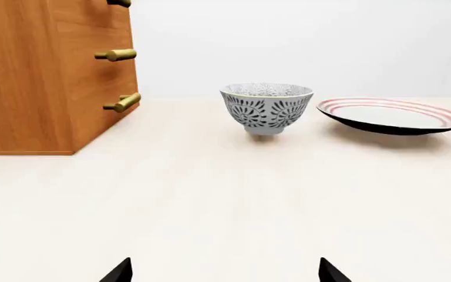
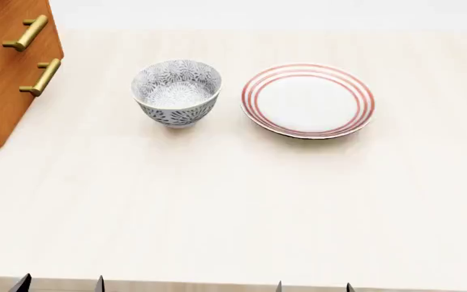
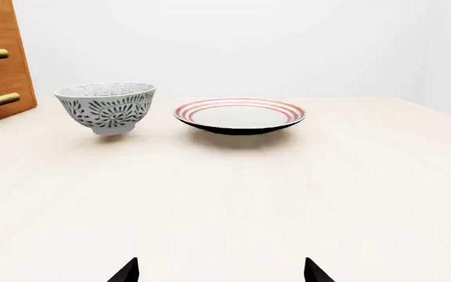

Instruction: Open the top drawer of the cabinet.

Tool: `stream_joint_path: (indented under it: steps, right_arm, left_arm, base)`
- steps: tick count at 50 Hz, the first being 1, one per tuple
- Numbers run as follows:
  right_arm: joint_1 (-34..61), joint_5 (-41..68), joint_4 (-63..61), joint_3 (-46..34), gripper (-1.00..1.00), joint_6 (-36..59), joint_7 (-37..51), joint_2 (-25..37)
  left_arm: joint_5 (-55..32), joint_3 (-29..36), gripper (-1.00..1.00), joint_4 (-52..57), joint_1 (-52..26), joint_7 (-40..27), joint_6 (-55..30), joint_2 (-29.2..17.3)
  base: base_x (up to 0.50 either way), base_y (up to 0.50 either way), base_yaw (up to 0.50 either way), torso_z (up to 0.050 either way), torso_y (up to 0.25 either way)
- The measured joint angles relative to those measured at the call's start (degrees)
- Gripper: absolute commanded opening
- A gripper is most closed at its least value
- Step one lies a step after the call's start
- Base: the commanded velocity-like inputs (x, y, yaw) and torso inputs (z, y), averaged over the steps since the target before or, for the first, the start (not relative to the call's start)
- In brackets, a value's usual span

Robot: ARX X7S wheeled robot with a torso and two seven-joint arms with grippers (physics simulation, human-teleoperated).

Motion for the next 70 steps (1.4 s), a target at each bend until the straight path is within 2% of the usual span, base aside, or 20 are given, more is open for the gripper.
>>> stream_joint_path:
  steps: [51, 70]
  right_arm:
    - [0.64, 4.37, 0.68, -5.63, 1.0, 0.58, 6.61, 4.8]
    - [0.8, 5.37, 0.74, -7.02, 1.0, 0.59, 8.22, 5.91]
  left_arm:
    - [-3.49, 6.02, 1.0, -1.13, -0.56, -5.79, 0.87, -4.87]
    - [-5.98, 7.33, 1.0, -0.44, -0.49, -5.87, 1.06, -6.15]
  base:
    - [0.0, 0.0, 0.0, 0.0, 0.0]
    - [0.0, 0.0, 0.0, 0.048, -0.03]
